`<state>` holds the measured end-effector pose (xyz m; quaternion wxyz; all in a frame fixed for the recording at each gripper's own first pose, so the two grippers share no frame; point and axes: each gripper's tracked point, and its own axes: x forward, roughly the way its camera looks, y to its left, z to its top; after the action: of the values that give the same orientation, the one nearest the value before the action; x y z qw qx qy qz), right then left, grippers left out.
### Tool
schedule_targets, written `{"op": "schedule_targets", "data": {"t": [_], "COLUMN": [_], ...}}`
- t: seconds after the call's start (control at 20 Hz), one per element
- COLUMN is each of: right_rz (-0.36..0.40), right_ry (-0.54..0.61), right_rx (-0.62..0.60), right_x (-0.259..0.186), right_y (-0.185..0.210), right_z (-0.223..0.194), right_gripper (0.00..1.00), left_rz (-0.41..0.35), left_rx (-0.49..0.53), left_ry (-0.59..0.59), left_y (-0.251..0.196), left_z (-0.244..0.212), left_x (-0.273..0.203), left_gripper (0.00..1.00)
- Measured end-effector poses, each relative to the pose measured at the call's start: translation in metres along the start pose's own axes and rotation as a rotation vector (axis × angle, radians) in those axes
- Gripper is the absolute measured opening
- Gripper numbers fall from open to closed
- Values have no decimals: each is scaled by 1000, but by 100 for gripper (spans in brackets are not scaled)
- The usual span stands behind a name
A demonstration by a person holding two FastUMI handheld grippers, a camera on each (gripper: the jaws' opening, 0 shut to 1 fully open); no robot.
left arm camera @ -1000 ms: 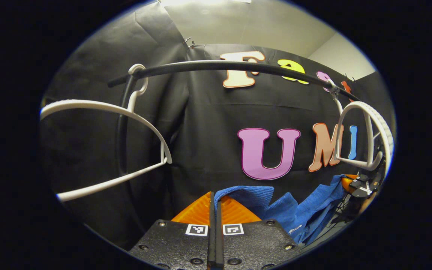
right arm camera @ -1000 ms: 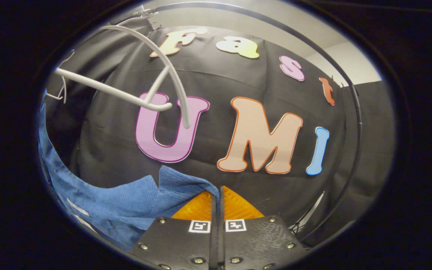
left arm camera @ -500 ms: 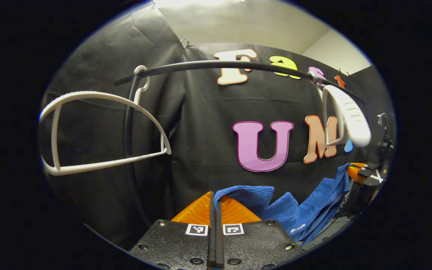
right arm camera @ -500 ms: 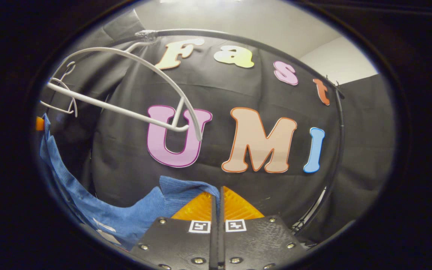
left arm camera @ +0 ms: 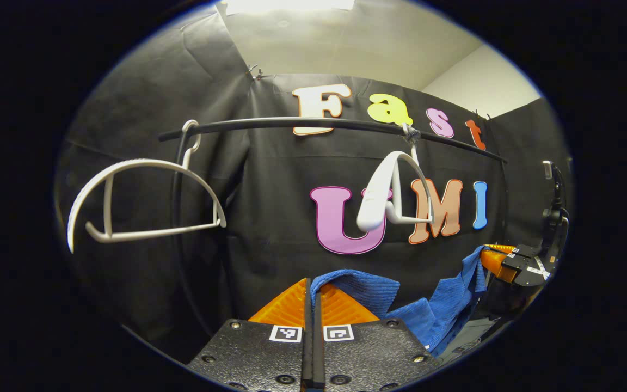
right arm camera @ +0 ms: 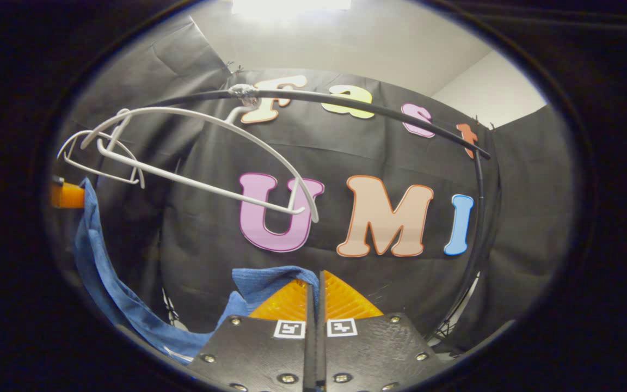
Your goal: Grasp the clothes on the hanger with both hands and then place them into the laundry hamper below.
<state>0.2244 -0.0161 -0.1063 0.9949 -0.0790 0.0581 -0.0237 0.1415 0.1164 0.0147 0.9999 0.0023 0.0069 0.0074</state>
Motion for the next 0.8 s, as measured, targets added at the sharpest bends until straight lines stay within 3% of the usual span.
{"op": "schedule_targets", "data": {"t": [0.5, 0.6, 0.8], "right_rz": [109, 167, 158], "right_ry": [-30, -47, -42], "right_rx": [133, 196, 214], "right_x": [-45, -50, -51], "right_y": [53, 71, 70], "right_z": [10, 12, 9], "right_gripper": [0, 0, 1], "left_rz": [-17, -30, -32], "left_rx": [-51, -63, -48], "left_ry": [3, 1, -35], "left_y": [-52, -62, -70], "left_z": [-19, -16, -12], "left_x": [-8, -3, 7], "left_gripper": [2, 0, 0]}}
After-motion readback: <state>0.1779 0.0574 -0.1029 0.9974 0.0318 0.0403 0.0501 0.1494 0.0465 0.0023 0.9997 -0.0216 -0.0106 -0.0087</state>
